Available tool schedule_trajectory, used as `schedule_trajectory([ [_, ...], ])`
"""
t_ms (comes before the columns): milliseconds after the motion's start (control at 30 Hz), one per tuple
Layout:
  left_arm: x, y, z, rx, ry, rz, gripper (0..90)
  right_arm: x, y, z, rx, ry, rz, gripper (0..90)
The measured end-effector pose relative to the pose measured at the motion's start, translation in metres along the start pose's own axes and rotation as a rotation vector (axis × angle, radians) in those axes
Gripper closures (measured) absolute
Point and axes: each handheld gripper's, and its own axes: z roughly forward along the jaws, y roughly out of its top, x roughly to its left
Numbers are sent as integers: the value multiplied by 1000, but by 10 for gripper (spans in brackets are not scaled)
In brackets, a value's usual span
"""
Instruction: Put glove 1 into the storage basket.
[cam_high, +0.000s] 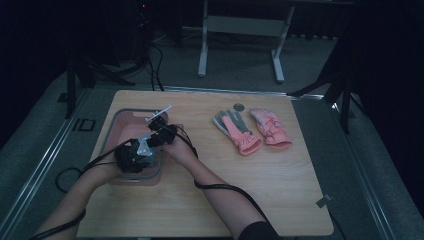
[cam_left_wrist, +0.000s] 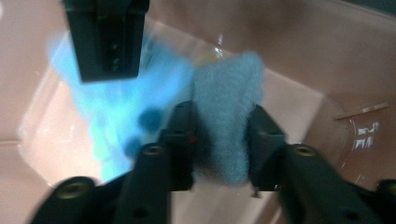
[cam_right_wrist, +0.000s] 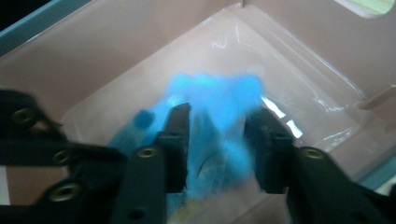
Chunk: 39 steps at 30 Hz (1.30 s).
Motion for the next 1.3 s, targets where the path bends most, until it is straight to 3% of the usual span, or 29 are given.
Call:
schedule_trajectory([
  [100, 3, 0, 0, 9, 11, -34, 470, 1, 0, -4, -26, 14, -2, 437],
  [133, 3, 0, 0, 9, 11, -34, 452, 1, 0, -6, -33, 19, -2, 408],
  [200, 6, -4, -6, -40, 49, -116, 324, 0, 0, -11, -58, 30, 6, 344],
  [267, 8, -8, -13, -79, 74, -167, 277, -2, -1, -17, -82, 55, 9, 272],
  [333, 9, -14, -20, -114, 82, -208, 198, -3, -3, -25, -109, 83, 14, 257],
  [367, 9, -14, -20, -114, 82, -208, 182, -3, -3, -25, -109, 83, 14, 257],
  [400, 11, -18, -23, -146, 103, -245, 182, -4, -3, -28, -126, 95, 10, 232],
  [433, 12, -24, -27, -219, 116, -298, 142, -5, -5, -35, -146, 114, 16, 223],
  [500, 12, -28, -33, -270, 112, -362, 140, -6, -6, -41, -162, 131, 12, 196],
  [733, -1, -26, -45, -327, 123, -401, 134, -5, -16, -56, -180, 145, -31, 182],
  [767, -6, -22, -48, -354, 99, -418, 134, -5, -20, -62, -189, 161, -38, 176],
  [967, -21, -7, -53, -398, 93, -410, 135, -7, -32, -82, -215, 159, -53, 164],
  [1033, -34, 4, -53, -436, 60, -411, 134, -7, -36, -89, -209, 156, -54, 165],
  [1167, -46, 16, -53, -463, 51, -405, 134, -8, -44, -102, -217, 162, -63, 164],
  [1200, -51, 21, -53, -476, 35, -406, 134, -9, -52, -112, -229, 153, -83, 163],
  [1300, -62, 33, -50, -501, -10, -400, 134, -13, -60, -121, -220, 140, -86, 164],
])
